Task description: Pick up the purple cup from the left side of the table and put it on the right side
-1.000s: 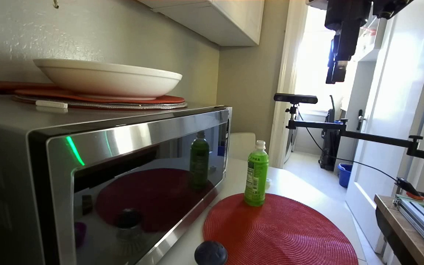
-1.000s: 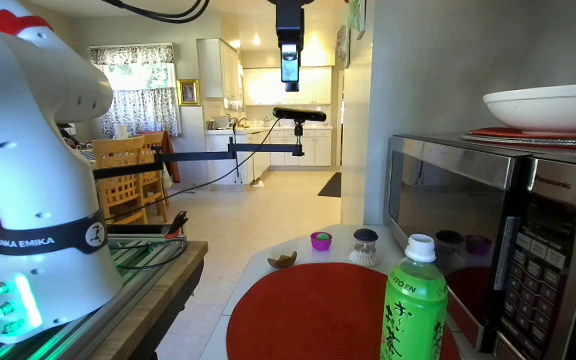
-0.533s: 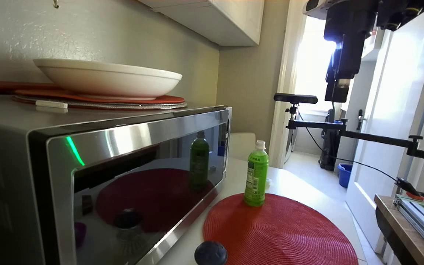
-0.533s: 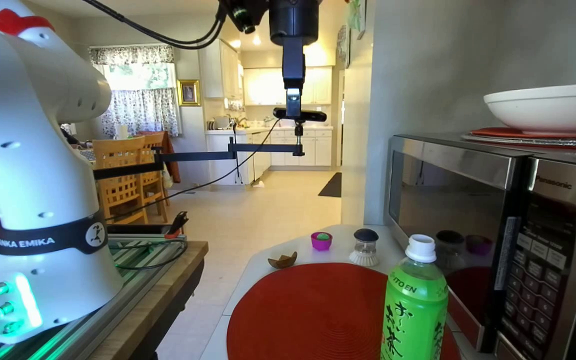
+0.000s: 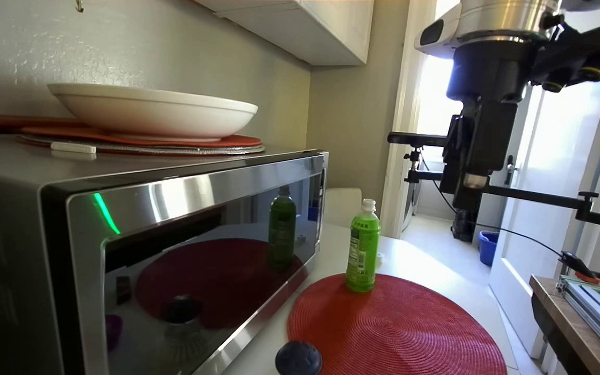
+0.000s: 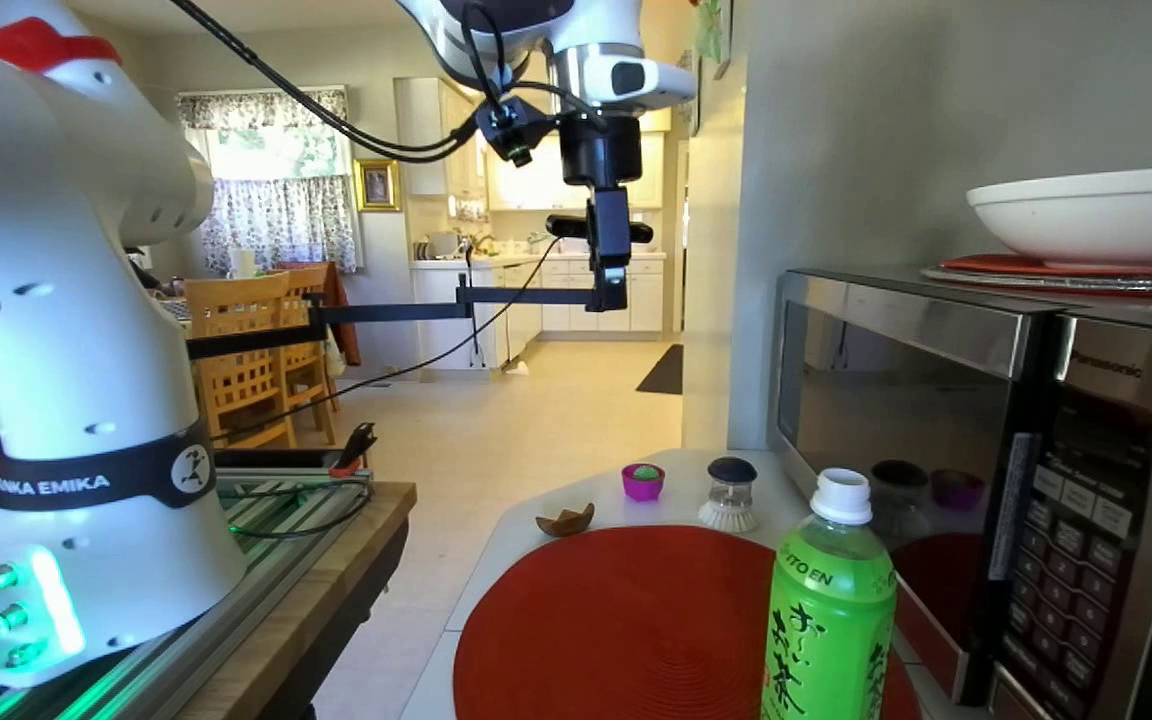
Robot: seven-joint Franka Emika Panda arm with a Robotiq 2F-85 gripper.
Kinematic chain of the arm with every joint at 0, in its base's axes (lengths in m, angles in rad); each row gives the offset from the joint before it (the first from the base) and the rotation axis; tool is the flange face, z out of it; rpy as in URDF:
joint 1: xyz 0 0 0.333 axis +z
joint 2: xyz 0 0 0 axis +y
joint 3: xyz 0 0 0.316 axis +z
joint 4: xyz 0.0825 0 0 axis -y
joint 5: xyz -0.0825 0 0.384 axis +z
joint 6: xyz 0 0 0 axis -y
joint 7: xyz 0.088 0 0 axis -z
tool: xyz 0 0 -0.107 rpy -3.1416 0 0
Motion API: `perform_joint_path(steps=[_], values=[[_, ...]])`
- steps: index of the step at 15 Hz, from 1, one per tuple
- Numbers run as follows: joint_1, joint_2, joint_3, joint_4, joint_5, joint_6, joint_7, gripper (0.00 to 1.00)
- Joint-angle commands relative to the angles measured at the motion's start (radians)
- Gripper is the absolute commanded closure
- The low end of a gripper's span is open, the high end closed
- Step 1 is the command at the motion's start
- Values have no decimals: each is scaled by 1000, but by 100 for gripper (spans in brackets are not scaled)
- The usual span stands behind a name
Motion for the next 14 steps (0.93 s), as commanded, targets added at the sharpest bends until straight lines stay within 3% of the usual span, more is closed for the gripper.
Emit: perform_joint_path(steps=[1, 9, 14], values=[[36, 94, 10, 14, 29, 78, -15, 0], [106, 297, 71, 44, 26, 246, 12, 0], [104, 263, 66, 21, 18, 232, 1, 0]])
